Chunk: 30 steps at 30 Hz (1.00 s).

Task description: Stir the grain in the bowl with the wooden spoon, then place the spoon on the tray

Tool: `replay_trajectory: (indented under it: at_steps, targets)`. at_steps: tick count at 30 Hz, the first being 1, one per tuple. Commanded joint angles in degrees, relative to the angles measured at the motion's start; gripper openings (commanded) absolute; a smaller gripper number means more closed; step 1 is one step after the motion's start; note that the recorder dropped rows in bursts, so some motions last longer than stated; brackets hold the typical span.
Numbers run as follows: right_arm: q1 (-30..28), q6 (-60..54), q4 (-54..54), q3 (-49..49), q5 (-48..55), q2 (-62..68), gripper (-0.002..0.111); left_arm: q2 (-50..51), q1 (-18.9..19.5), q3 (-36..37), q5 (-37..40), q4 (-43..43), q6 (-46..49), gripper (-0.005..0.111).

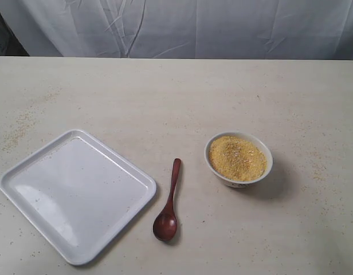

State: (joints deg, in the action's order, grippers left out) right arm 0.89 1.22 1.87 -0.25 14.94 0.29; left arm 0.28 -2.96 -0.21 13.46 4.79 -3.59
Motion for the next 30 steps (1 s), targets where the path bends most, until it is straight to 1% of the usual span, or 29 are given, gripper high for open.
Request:
replay_trajectory:
  at_steps: [1, 4, 6, 8, 13, 16, 18, 20, 21, 23, 25, 27, 29, 30]
  targets:
    - [-0.2, -0.1, 0.1, 0.2, -9.6, -0.3, 0.000, -0.3, 0.0, 0.2, -0.2, 0.1, -0.2, 0.000]
    - [-0.2, -0.1, 0.1, 0.2, -20.9, -0.3, 0.000, -0.3, 0.0, 0.2, -0.2, 0.1, -0.2, 0.000]
    - [-0.2, -0.1, 0.1, 0.2, -26.0, -0.3, 0.000, -0.3, 0.0, 0.2, -0.2, 0.1, -0.2, 0.000]
    - [-0.2, -0.1, 0.1, 0.2, -28.9, -0.3, 0.000, -0.3, 0.0, 0.2, -0.2, 0.1, -0.2, 0.000]
    - [-0.2, -0.4, 0.1, 0.2, -33.6, -0.3, 0.000, -0.3, 0.0, 0.2, -0.2, 0.1, -0.2, 0.000]
    - [-0.2, -4.6, 1.4, 0.2, -32.9, -0.3, 0.000, -0.3, 0.0, 0.2, -0.2, 0.1, -0.2, 0.000]
    - [-0.2, -4.7, 3.1, 0.2, -31.2, -0.3, 0.000, -0.3, 0.0, 0.2, -0.2, 0.1, -0.2, 0.000]
    - [-0.2, -4.5, 8.0, -2.2, -24.4, -0.3, -0.001, -0.3, 0.0, 0.2, -0.2, 0.1, -0.2, 0.000]
    - [-0.2, -5.6, 8.8, -4.8, -18.8, -0.3, -0.001, -0.3, 0.0, 0.2, -0.2, 0.1, -0.2, 0.000]
    - [-0.2, -6.0, 8.8, -10.7, -4.2, 3.0, -0.001, -0.3, 0.0, 0.2, -0.2, 0.1, -0.2, 0.000]
    - [-0.2, -5.5, 8.7, -18.2, 11.6, 9.2, -0.001, -0.3, 0.0, 0.2, -0.2, 0.1, -0.2, 0.000]
    - [-0.2, -5.3, 8.7, -24.9, 23.5, 16.9, -0.001, -0.3, 0.0, 0.2, -0.2, 0.1, -0.2, 0.000]
    - [-0.2, -5.8, 7.7, -28.7, 27.1, 22.5, -0.001, -0.3, 0.0, 0.2, -0.2, 0.1, -0.2, 0.000]
    - [-0.2, -5.8, 6.6, -29.8, 27.2, 25.8, -0.001, -0.3, 0.0, 0.2, -0.2, 0.1, -0.2, 0.000]
